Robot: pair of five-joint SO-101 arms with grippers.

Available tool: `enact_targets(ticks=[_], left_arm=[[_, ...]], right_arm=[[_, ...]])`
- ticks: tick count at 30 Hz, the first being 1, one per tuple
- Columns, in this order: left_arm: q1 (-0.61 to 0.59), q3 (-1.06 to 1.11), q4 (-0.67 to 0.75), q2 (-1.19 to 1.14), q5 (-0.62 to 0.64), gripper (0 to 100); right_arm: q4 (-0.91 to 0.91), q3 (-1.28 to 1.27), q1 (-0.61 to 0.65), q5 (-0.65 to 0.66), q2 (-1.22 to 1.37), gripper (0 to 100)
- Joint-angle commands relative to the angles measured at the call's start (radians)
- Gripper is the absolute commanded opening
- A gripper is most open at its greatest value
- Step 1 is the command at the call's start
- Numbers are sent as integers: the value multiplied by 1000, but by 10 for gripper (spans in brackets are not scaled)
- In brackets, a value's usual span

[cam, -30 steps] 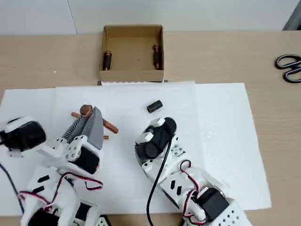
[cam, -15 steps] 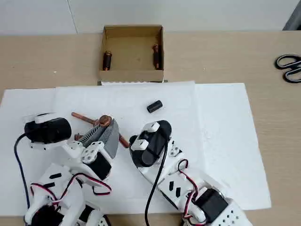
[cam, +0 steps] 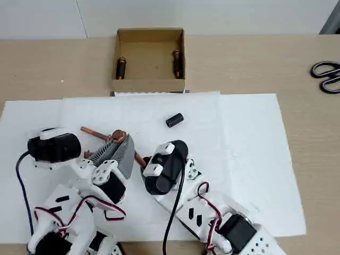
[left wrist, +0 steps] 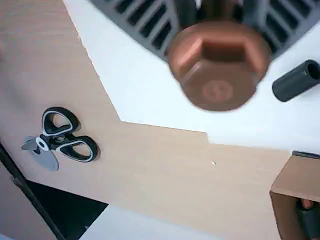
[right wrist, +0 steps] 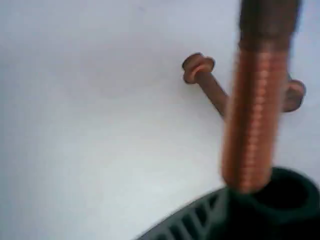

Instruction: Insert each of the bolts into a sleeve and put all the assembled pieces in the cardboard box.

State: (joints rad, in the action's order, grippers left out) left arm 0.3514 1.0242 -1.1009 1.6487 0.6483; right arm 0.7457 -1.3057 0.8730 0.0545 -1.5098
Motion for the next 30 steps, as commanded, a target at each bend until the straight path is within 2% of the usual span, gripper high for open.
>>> enact_targets(ticks=[1,15,30], left_arm=[[-2,15,49,9,-15,6],[-28,59,118,9,-17,6],[28,51,51,9,-15,6]], right_arm=[[-27,11,10,6,-12,2],[-18,54,21,6,-12,2],[-27,80,15,11,-12,2]])
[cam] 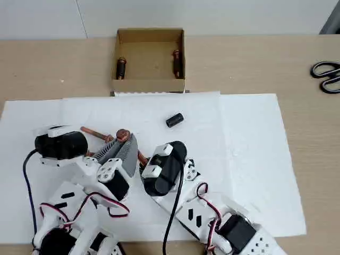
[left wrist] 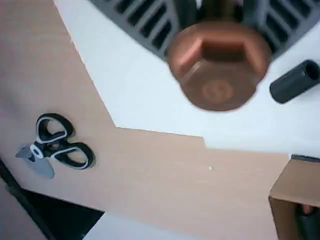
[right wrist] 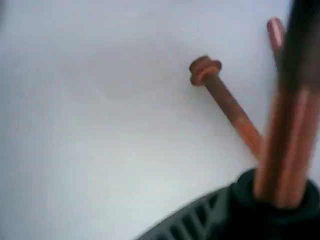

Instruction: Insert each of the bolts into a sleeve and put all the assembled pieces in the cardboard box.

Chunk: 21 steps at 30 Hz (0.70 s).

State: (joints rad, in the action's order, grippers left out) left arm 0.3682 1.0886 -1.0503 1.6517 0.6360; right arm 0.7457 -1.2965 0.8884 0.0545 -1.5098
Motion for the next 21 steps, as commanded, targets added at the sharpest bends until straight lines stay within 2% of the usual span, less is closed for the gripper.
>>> enact_targets(ticks=[1,10,15,21], left_arm=[[11,-13,0,6,-3,6],[14,-12,-8,6,-32,6],[103,-15,-94,6,-83,6],[115,-33,-137,6,-112,6]], right_arm=[[-27,71,-1,11,-12,2],[-25,72,-1,21,-12,3],[-30,74,-15,74,-12,3],[-88,74,-48,75,-12,3]])
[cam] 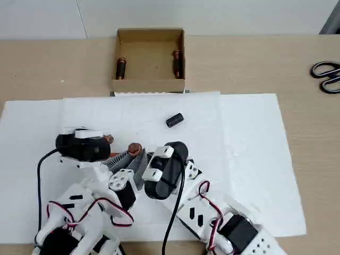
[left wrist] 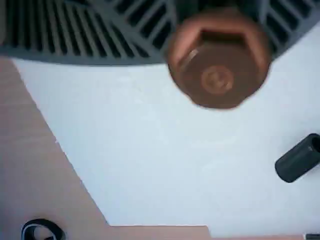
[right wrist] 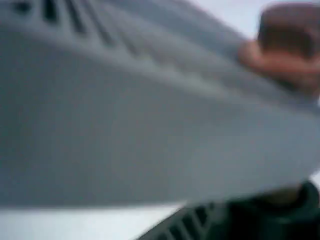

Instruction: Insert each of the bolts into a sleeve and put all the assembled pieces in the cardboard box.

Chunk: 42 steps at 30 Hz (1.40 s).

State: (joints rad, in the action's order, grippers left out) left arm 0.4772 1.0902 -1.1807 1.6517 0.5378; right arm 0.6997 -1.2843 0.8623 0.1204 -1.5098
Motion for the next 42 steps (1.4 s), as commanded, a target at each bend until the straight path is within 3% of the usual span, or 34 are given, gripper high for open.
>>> enact_targets(ticks=[1,11,20,38,42], left_arm=[[6,-35,-11,6,-14,6],[6,-28,-34,6,-48,9],[2,-28,-35,3,-48,189],[-9,-168,-38,0,-77,187],[-141,-160,-21,5,-157,81]], right_arm=[[-44,61,-22,9,-12,3],[-44,61,-22,9,-12,3],[-42,60,-22,9,-12,3],[-35,44,-24,6,-10,3],[-35,23,-68,5,-10,3]])
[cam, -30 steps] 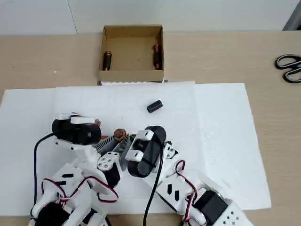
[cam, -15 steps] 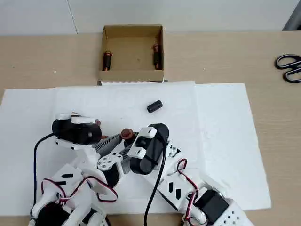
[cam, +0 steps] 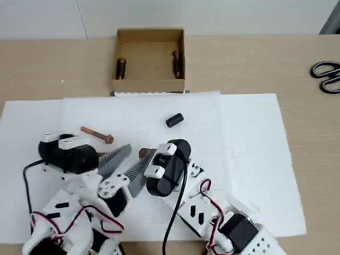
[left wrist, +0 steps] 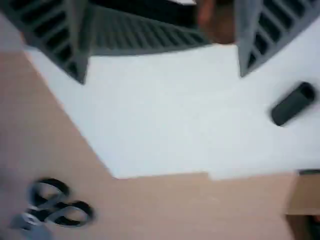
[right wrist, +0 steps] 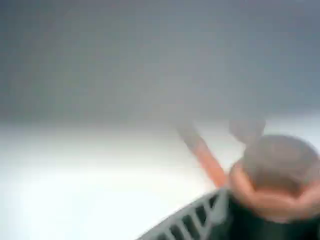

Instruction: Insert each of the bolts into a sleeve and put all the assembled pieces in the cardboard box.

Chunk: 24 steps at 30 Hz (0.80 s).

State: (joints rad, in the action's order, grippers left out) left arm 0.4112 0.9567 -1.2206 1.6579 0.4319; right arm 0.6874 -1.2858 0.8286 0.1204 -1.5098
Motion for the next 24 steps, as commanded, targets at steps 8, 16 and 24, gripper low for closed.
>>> enact_targets(ticks=[8,16,24], left_arm=[[-327,111,37,0,-166,6],[-370,381,74,0,-216,6],[-396,573,255,0,-218,6]], right_arm=[[-24,-2,-188,-66,1,2],[-82,127,-364,-198,162,2],[-81,626,-412,-193,733,2]])
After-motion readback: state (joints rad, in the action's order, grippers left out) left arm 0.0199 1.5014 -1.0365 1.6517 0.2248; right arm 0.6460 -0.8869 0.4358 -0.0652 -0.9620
